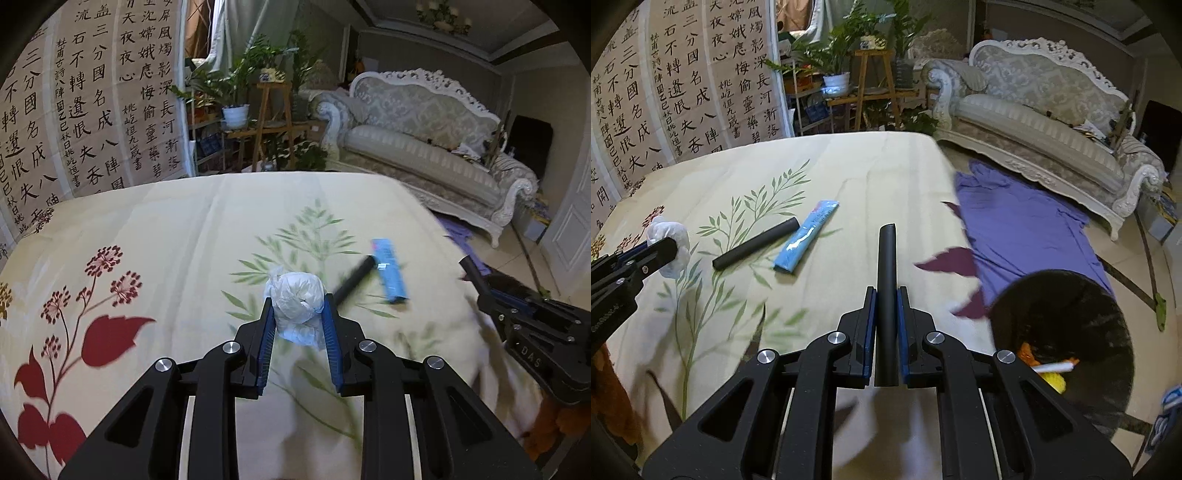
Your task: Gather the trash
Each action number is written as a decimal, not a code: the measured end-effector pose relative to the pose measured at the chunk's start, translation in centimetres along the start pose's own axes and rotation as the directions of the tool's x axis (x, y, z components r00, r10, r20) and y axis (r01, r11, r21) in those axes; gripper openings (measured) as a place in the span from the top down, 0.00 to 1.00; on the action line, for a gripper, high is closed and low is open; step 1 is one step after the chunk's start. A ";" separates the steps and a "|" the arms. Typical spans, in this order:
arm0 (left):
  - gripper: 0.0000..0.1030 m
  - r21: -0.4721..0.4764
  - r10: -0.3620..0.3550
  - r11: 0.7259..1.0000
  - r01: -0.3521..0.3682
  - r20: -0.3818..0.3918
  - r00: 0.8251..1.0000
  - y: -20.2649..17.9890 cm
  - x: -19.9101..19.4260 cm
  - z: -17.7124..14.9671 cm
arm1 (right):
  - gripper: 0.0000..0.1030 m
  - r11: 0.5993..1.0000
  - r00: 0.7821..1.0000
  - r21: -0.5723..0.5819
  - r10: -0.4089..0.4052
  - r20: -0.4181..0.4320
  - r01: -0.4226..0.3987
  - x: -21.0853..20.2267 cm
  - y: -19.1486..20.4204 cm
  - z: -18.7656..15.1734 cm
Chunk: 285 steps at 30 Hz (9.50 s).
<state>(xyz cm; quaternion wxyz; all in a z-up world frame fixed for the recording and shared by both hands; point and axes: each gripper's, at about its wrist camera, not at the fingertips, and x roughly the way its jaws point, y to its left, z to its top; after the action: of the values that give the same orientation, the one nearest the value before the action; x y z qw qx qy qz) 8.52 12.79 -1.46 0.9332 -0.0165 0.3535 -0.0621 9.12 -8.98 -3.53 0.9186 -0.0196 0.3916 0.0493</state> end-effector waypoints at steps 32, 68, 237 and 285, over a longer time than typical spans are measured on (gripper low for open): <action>0.73 0.259 -0.219 0.941 0.215 -0.013 0.976 -24.6 2.6 -1.6 | 0.90 0.941 0.968 0.258 -0.244 0.064 0.220 -5.1 -19.1 -6.0; 0.26 0.182 -0.063 0.982 0.057 0.029 0.998 -19.3 1.3 -0.8 | 0.57 0.952 0.980 0.262 -0.185 0.073 0.160 -4.0 -16.4 -4.6; 0.87 0.255 -0.252 0.938 0.236 0.033 0.967 -22.7 0.2 -1.6 | 0.88 0.935 0.953 0.257 -0.279 0.117 0.242 -7.0 -16.9 -6.5; 0.18 0.245 -0.176 0.957 0.155 0.067 0.982 -24.0 -0.4 -1.6 | 0.23 0.874 0.906 0.370 -0.393 0.156 0.315 -10.3 -19.1 -7.7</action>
<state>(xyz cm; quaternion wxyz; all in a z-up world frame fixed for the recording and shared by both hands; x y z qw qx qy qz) 4.69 -10.93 -0.64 0.9347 0.0633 0.2992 -0.1813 -1.49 -29.35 -1.47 0.9400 0.0716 0.2765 -0.1865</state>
